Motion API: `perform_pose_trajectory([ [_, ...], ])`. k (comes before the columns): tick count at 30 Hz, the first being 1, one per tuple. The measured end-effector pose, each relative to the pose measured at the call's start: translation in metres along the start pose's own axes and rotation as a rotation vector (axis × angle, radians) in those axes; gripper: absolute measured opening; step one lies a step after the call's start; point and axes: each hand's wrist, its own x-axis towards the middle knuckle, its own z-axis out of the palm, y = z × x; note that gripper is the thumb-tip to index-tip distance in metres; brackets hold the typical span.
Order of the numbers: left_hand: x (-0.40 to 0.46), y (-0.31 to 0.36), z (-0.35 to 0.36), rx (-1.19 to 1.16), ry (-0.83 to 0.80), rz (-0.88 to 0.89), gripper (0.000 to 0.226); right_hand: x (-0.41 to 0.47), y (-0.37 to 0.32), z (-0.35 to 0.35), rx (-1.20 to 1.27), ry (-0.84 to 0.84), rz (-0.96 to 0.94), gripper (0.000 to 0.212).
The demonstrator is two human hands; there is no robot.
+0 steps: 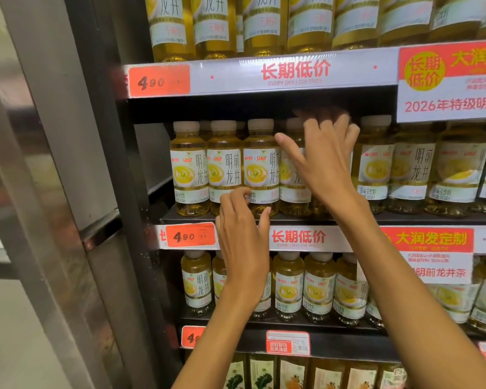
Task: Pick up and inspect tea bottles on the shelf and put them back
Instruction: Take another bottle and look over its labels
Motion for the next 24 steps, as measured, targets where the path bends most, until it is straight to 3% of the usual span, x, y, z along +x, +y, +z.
perform_pose_trajectory([
  [5, -0.005, 0.003, 0.002, 0.007, 0.019, 0.088, 0.030, -0.006, 0.003, -0.005, 0.052, 0.087, -0.063, 0.042],
  [12, -0.016, 0.008, 0.002, -0.181, -0.106, 0.111, 0.046, -0.037, 0.011, -0.025, 0.793, 0.038, -0.036, 0.045],
  [19, -0.021, 0.019, -0.005, -0.365, -0.267, 0.069, 0.067, -0.052, 0.009, -0.049, 1.125, 0.059, 0.075, 0.038],
  [22, -0.025, 0.024, -0.009, -0.340, -0.384, 0.075, 0.085, -0.053, 0.010, -0.066, 1.282, -0.024, 0.175, 0.034],
  [24, -0.029, 0.028, -0.013, -0.367, -0.423, 0.048, 0.082, -0.057, 0.009, -0.074, 1.358, -0.128, 0.214, 0.034],
])
